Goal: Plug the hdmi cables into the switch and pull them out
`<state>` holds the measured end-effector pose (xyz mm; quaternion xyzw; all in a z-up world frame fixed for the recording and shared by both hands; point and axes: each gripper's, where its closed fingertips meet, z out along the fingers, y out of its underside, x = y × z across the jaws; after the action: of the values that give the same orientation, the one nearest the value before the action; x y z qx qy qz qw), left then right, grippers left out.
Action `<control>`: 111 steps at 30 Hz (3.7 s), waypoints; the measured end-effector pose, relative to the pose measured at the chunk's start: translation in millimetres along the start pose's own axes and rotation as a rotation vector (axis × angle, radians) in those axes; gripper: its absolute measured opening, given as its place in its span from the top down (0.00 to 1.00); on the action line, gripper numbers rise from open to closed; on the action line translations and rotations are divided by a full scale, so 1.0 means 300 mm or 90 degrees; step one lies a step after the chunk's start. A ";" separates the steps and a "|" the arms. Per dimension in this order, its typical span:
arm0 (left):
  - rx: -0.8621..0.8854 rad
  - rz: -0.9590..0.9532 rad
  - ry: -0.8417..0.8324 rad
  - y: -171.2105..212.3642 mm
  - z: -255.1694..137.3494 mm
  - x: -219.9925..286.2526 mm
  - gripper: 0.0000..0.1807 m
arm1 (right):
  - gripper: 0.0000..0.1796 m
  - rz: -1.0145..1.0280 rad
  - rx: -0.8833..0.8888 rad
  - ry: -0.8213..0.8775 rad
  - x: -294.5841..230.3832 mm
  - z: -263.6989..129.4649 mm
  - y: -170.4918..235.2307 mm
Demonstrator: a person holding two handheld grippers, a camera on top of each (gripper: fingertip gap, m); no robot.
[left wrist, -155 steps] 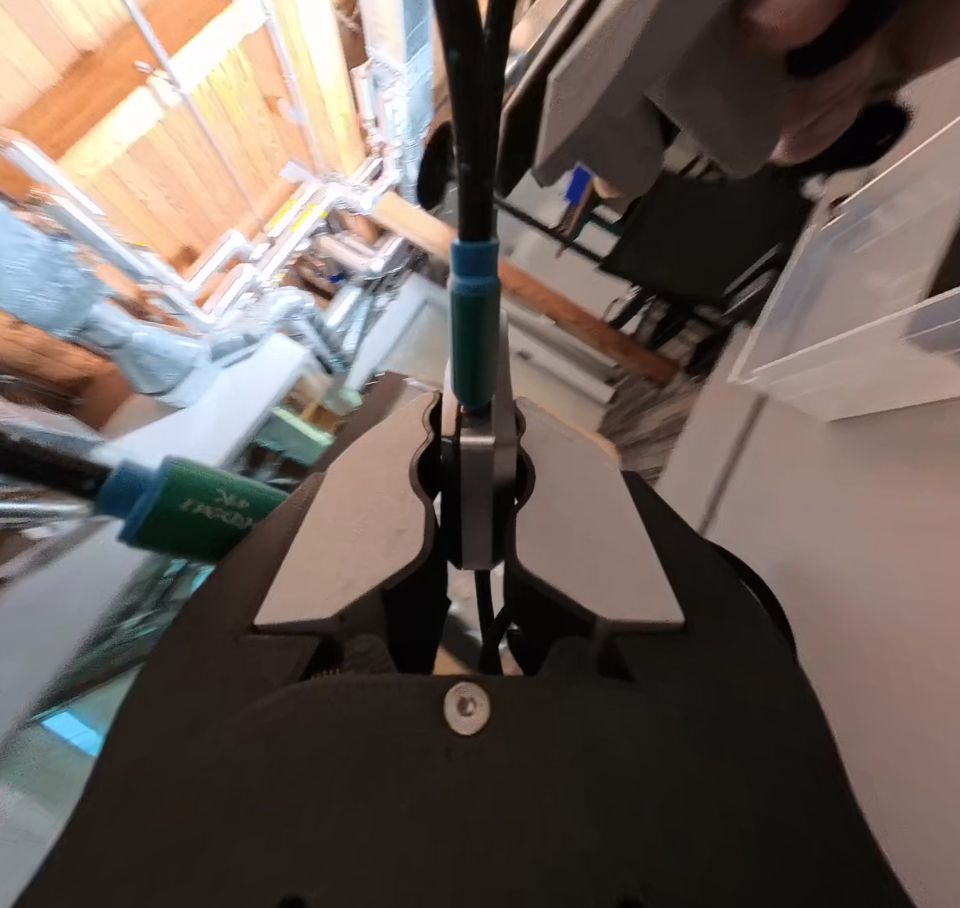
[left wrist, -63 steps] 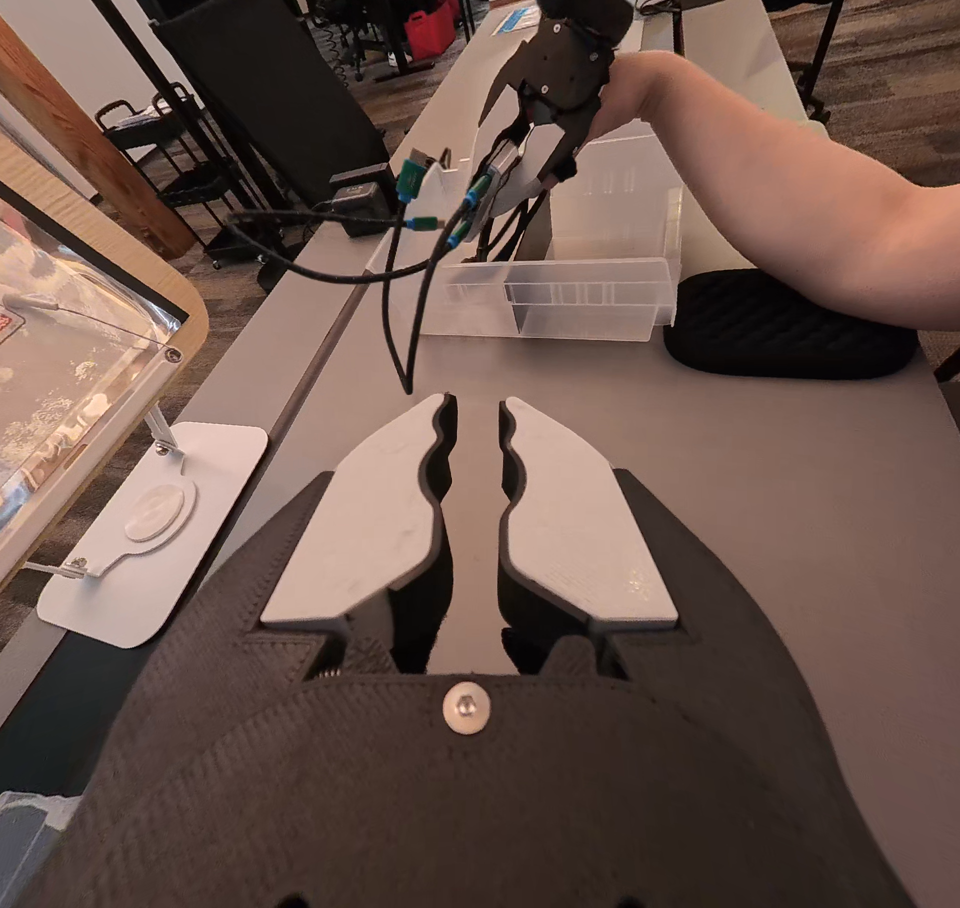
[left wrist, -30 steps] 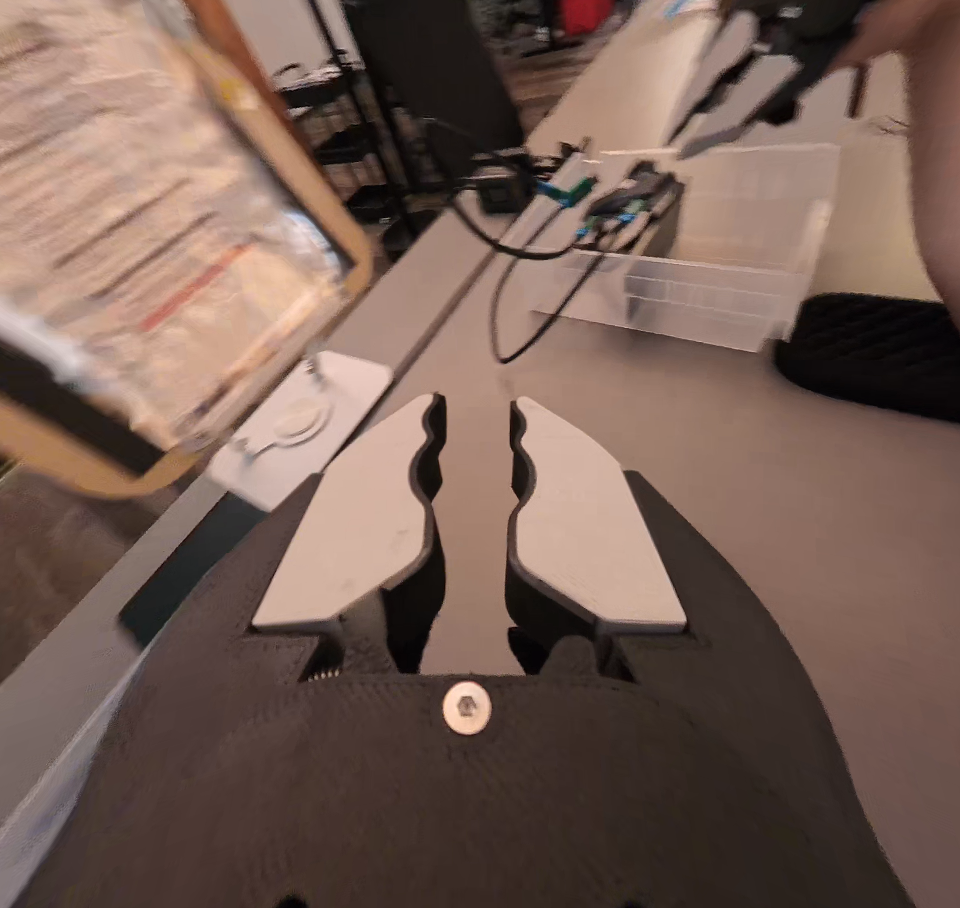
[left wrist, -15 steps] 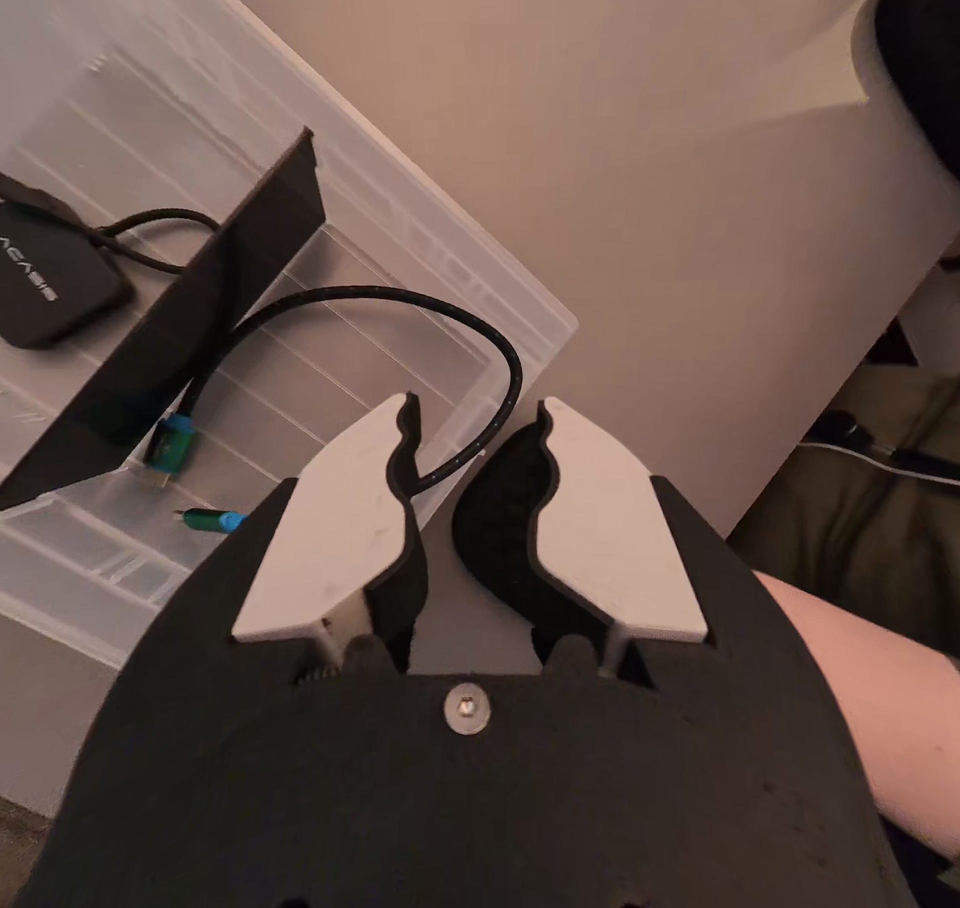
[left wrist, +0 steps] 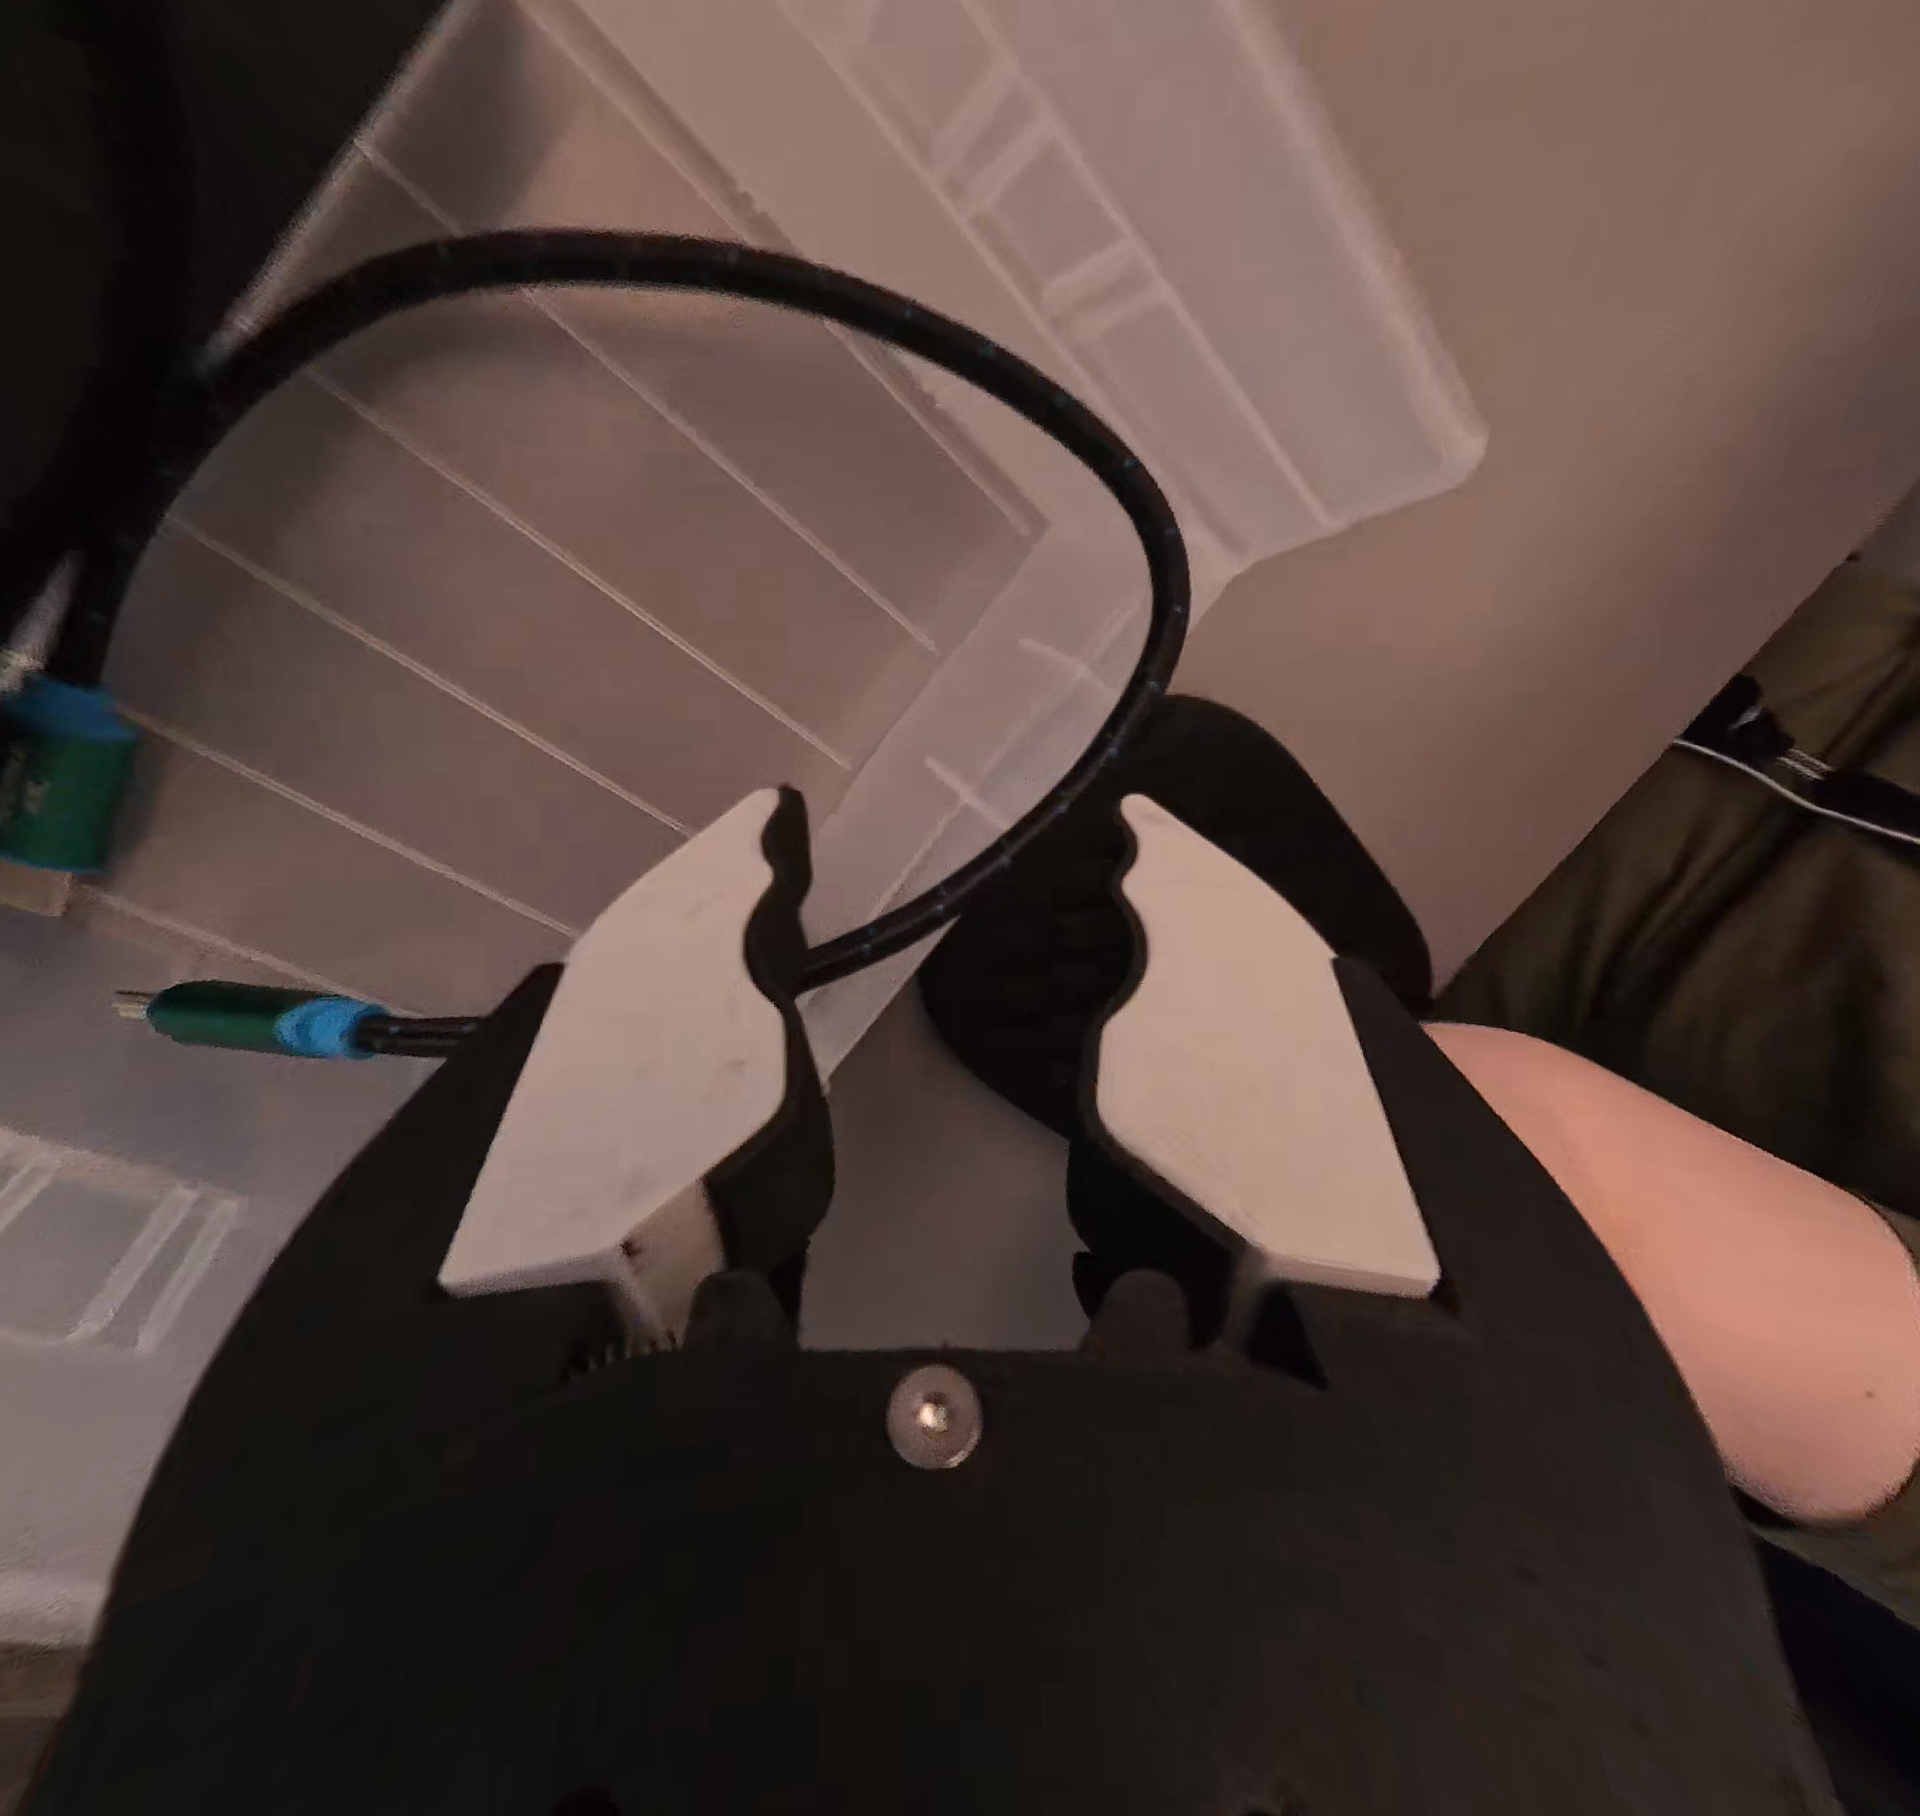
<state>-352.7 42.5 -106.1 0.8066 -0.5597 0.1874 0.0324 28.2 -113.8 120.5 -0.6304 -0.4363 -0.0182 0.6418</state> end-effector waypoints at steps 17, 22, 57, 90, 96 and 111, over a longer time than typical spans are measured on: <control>-0.062 0.008 0.050 0.019 0.036 0.030 0.85 | 0.84 -0.004 0.232 -0.060 -0.053 -0.204 -0.166; -0.034 0.007 0.037 0.002 -0.026 0.073 0.92 | 0.85 -0.005 0.301 -0.044 -0.042 -0.294 -0.195; 0.339 0.305 -0.405 -0.785 -0.059 0.530 0.97 | 0.95 0.029 0.406 0.213 0.181 -0.433 -0.178; 0.556 0.278 -0.205 -0.883 -0.146 0.617 0.66 | 0.95 0.028 0.362 0.219 0.195 -0.396 -0.148; 0.605 0.026 -0.286 -0.669 -0.473 0.041 0.58 | 0.95 0.023 0.332 0.228 0.211 -0.372 -0.122; 0.094 0.211 -0.346 -0.458 -0.191 -0.583 0.62 | 0.95 0.029 0.299 0.240 0.232 -0.347 -0.081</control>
<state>-295.2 264.3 -90.4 0.7253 -0.6564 0.0079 -0.2073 113.2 -168.2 198.6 -0.4596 -0.2872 -0.0192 0.8402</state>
